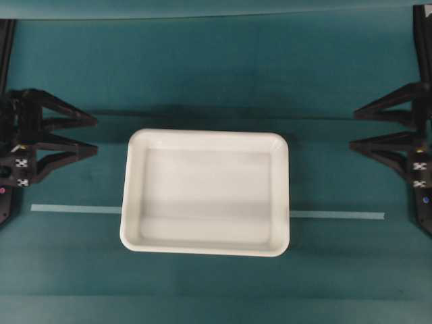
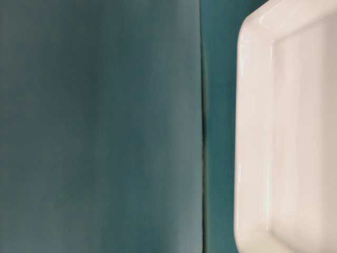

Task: Lift the white case with both hands.

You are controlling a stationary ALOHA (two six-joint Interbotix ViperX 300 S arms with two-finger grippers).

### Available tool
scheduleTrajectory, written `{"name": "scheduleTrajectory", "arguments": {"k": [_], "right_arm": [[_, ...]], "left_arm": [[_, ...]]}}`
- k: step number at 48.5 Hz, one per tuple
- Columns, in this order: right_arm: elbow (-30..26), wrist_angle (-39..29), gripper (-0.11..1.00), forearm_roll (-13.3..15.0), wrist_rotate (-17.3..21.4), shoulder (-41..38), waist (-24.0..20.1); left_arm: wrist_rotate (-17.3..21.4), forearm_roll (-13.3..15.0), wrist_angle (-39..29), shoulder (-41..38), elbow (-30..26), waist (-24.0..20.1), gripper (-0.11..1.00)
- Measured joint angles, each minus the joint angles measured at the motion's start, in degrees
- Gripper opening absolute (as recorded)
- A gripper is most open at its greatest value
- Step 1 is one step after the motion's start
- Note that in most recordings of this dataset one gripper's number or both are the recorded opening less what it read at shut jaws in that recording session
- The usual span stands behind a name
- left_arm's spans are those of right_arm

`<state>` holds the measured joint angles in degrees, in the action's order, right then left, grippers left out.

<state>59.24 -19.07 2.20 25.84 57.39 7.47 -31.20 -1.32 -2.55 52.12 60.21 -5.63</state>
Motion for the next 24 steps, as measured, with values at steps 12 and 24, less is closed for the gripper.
{"name": "scheduleTrajectory", "arguments": {"k": [12, 24], "right_arm": [[-0.09, -0.35, 0.9, 0.09, -5.63, 4.22, 0.0], [-0.09, -1.14, 0.9, 0.18, -6.15, 6.5, 0.0]], "left_arm": [[4.31, 0.0, 0.0, 4.13, 0.0, 0.0, 0.9], [10.02, -0.18, -0.79, 8.26, -0.44, 0.0, 0.89]]}}
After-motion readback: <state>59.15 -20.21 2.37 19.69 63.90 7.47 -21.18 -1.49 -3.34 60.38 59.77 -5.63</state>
